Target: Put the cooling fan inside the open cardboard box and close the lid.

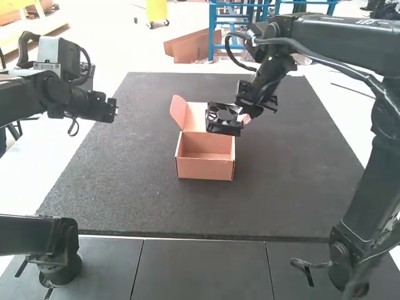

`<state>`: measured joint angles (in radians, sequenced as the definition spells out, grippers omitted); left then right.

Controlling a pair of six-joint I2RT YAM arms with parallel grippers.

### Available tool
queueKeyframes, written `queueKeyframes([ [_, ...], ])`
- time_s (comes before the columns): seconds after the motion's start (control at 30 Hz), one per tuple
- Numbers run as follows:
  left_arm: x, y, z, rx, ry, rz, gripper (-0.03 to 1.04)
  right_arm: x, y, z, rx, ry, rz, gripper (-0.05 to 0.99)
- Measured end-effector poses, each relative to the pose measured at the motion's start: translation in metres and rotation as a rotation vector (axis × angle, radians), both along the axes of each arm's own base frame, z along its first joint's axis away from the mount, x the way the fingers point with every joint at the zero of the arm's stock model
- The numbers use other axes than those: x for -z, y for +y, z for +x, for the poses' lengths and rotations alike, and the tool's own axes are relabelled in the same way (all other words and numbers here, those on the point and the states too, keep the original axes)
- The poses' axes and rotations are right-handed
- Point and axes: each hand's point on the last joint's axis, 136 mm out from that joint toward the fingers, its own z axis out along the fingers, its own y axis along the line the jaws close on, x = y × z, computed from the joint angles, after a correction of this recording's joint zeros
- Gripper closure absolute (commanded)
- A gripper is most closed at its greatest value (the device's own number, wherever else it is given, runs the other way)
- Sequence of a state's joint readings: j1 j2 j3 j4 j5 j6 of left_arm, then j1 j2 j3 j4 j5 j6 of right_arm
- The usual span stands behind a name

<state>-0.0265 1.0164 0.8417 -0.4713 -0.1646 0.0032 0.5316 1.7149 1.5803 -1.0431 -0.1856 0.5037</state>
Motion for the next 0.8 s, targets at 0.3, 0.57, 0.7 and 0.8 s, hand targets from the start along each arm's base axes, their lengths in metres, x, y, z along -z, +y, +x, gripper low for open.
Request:
queueKeyframes([
  [0.3, -0.002, 0.000, 0.000, 0.000, -0.006, -0.001, 0.04, 0.027, 0.028, 0.014, -0.040, 0.034, -0.021, 0.94],
  [0.57, -0.002, 0.000, 0.000, -0.003, -0.009, -0.004, 0.04, 0.053, 0.043, 0.019, -0.063, 0.075, -0.047, 0.94],
  [0.7, -0.003, 0.000, 0.000, -0.005, -0.012, -0.007, 0.04, 0.071, 0.043, 0.021, -0.063, 0.105, -0.068, 0.94],
  [0.8, -0.003, 0.000, 0.000, -0.007, -0.012, -0.009, 0.04, 0.083, 0.044, 0.022, -0.063, 0.124, -0.080, 0.94],
])
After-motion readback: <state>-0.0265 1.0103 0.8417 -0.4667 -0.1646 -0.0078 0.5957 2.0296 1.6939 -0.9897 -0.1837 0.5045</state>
